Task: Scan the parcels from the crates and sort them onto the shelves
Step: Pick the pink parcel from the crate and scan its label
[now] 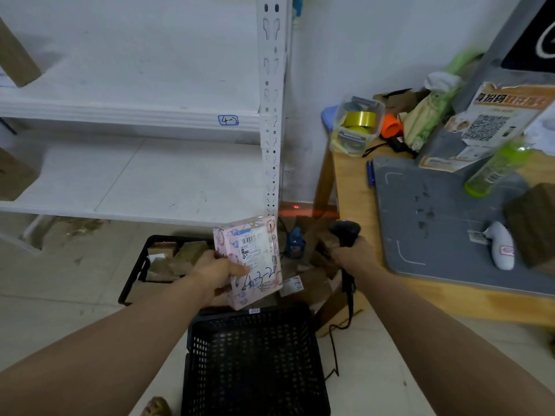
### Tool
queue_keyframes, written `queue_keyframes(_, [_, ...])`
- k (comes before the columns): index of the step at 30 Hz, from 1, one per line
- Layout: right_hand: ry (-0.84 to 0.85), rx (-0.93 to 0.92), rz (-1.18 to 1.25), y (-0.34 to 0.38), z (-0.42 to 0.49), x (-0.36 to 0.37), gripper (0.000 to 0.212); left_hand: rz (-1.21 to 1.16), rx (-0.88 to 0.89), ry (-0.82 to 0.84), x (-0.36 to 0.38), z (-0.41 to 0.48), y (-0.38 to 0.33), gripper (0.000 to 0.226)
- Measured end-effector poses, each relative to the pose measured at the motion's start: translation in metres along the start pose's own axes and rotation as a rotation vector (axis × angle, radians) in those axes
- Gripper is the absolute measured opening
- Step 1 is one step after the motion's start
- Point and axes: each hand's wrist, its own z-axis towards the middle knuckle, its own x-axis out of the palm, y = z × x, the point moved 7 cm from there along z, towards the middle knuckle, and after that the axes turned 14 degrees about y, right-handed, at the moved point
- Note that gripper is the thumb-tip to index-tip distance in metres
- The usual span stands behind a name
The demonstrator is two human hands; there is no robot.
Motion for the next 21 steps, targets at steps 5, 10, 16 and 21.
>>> queue_keyframes(5, [-0.099,0.141,-0.205,-0.037,0.04,-0.046,0.012,0.046,-0.03,0.091,0.038,0.017,0.004,0.048])
queue_keyframes(10, [-0.098,0.182,-0.277,-0.054,0.064,-0.051,0.009,0.055,-0.054,0.118,0.055,0.035,0.006,0.052])
queue_keyframes(16, [-0.111,0.158,-0.19,-0.064,0.07,-0.046,0.015,0.084,-0.062,0.136,0.062,0.043,0.001,0.056])
queue_keyframes(21, [-0.179,0.157,-0.141,-0.061,0.056,-0.053,0.07,0.086,-0.062,0.142,0.059,0.04,-0.001,0.058])
